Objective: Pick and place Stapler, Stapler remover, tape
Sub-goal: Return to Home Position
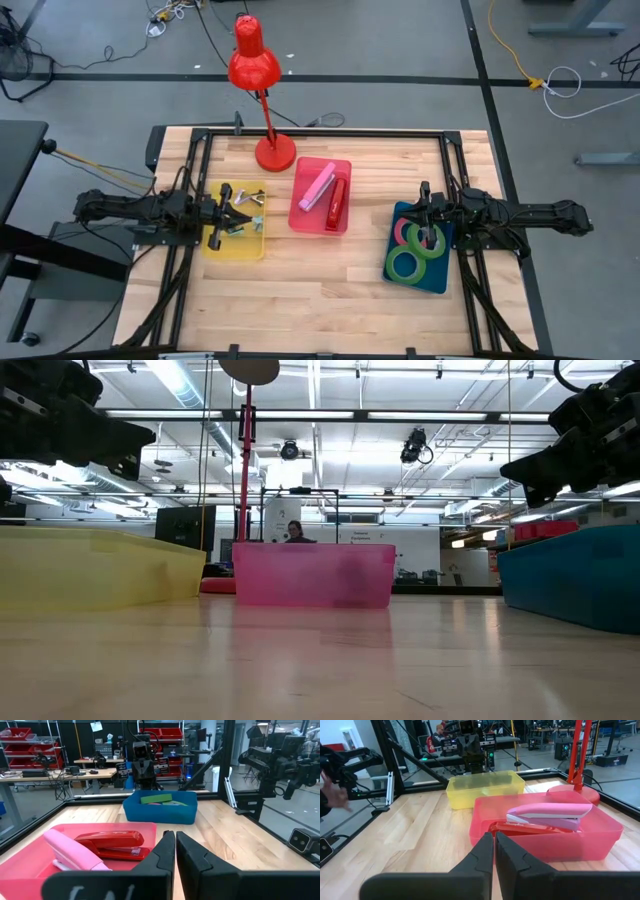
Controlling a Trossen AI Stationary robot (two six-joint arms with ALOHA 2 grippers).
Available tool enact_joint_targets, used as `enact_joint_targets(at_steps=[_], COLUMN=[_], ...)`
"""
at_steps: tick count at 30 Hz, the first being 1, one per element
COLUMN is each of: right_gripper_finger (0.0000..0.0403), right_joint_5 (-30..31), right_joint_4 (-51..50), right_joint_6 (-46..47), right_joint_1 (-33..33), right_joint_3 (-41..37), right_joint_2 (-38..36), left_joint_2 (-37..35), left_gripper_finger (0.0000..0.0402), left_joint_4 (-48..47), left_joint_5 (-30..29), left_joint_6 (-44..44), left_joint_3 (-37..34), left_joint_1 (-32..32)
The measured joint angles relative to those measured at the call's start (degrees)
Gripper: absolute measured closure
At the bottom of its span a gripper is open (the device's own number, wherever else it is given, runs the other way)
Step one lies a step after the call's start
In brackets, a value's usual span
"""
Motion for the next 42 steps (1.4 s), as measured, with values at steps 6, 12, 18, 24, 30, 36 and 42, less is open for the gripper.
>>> enact_joint_targets(at_steps=[6,12,18,24,30,36,42], right_gripper_finger=[0.0382,0.0382,0.0382,0.0382,0.0382,0.0382,0.0382], right_joint_5=[0.0,0.0,0.0,0.0,0.0,0.0,0.0], right_joint_4=[0.0,0.0,0.0,0.0,0.0,0.0,0.0], right_joint_6=[0.0,0.0,0.0,0.0,0.0,0.0,0.0], right_joint_1=[0.0,0.0,0.0,0.0,0.0,0.0,0.0], right_joint_3=[0.0,0.0,0.0,0.0,0.0,0.0,0.0], right_joint_2=[0.0,0.0,0.0,0.0,-0.3,-3.5,-8.3], left_joint_2=[0.0,0.0,0.0,0.0,0.0,0.0,0.0], left_gripper_finger=[0.0381,0.0381,0.0381,0.0381,0.0381,0.0381,0.0381], left_joint_4=[0.1,0.1,0.2,0.2,0.2,0.1,0.2], left_joint_5=[0.0,0.0,0.0,0.0,0.0,0.0,0.0], left_joint_6=[0.0,0.0,0.0,0.0,0.0,0.0,0.0], left_joint_3=[0.0,0.0,0.0,0.0,0.0,0.0,0.0], left_joint_1=[0.0,0.0,0.0,0.0,0.0,0.0,0.0])
